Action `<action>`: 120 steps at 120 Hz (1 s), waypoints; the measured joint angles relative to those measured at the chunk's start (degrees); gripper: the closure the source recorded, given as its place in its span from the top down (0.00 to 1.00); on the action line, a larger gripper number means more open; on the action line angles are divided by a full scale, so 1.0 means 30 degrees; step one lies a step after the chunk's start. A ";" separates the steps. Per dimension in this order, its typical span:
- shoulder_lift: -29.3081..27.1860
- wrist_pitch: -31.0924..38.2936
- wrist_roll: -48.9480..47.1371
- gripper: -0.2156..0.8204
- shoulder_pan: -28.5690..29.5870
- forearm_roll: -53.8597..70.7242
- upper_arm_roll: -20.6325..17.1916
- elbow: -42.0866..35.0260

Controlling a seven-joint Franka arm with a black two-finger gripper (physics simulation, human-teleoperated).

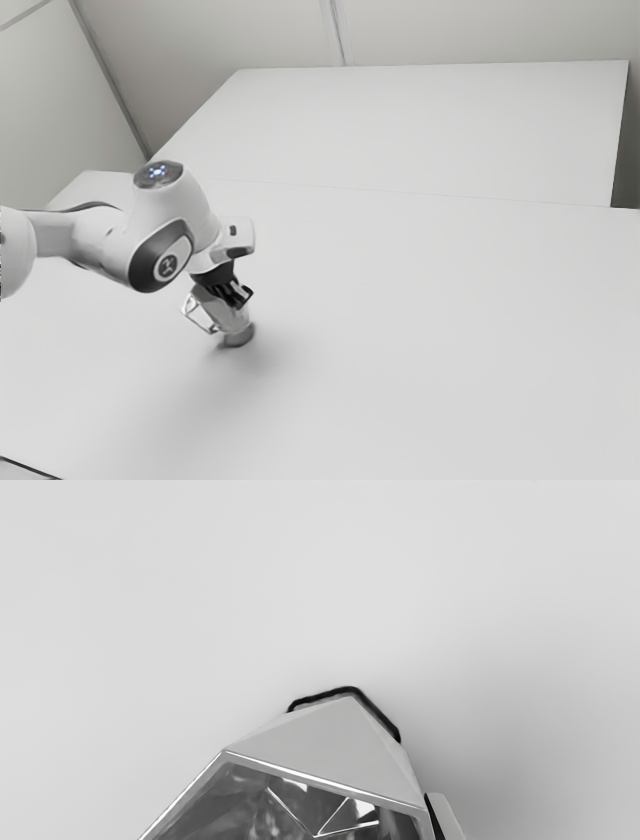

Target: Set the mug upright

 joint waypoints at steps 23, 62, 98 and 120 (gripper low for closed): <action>0.0968 0.0582 -0.0738 0.04 0.0077 0.0059 -0.0005 0.0067; 0.1462 0.0877 -0.1473 0.23 0.0027 -0.0187 -0.0023 0.0099; 0.0620 0.0768 -0.1637 0.59 -0.0153 -0.0362 -0.0057 0.0436; 0.0246 -0.0794 -0.1670 0.71 -0.0234 -0.0705 -0.0150 0.2238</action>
